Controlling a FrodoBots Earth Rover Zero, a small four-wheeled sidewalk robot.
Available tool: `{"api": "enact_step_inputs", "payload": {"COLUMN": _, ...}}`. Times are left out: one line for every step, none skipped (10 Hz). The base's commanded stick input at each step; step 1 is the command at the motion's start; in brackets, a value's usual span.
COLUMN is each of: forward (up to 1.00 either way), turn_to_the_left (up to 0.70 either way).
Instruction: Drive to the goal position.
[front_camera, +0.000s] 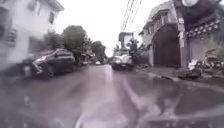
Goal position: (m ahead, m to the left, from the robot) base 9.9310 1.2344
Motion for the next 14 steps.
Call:
{"api": "enact_step_inputs", "payload": {"forward": 1.0, "turn_to_the_left": 0.0}}
{"api": "enact_step_inputs", "payload": {"forward": 1.0, "turn_to_the_left": 0.0}}
{"api": "enact_step_inputs", "payload": {"forward": 1.0, "turn_to_the_left": 0.0}}
{"api": "enact_step_inputs", "payload": {"forward": 1.0, "turn_to_the_left": 0.0}}
{"api": "enact_step_inputs", "payload": {"forward": 1.0, "turn_to_the_left": 0.0}}
{"api": "enact_step_inputs", "payload": {"forward": 1.0, "turn_to_the_left": 0.0}}
{"api": "enact_step_inputs", "payload": {"forward": 1.0, "turn_to_the_left": 0.0}}
{"api": "enact_step_inputs", "payload": {"forward": 1.0, "turn_to_the_left": 0.0}}
{"api": "enact_step_inputs", "payload": {"forward": 1.0, "turn_to_the_left": 0.0}}
{"api": "enact_step_inputs", "payload": {"forward": 1.0, "turn_to_the_left": 0.0}}
{"api": "enact_step_inputs", "payload": {"forward": 1.0, "turn_to_the_left": 0.0}}
{"api": "enact_step_inputs", "payload": {"forward": 1.0, "turn_to_the_left": 0.0}}
{"api": "enact_step_inputs", "payload": {"forward": 1.0, "turn_to_the_left": 0.09}}
{"api": "enact_step_inputs", "payload": {"forward": 1.0, "turn_to_the_left": 0.27}}
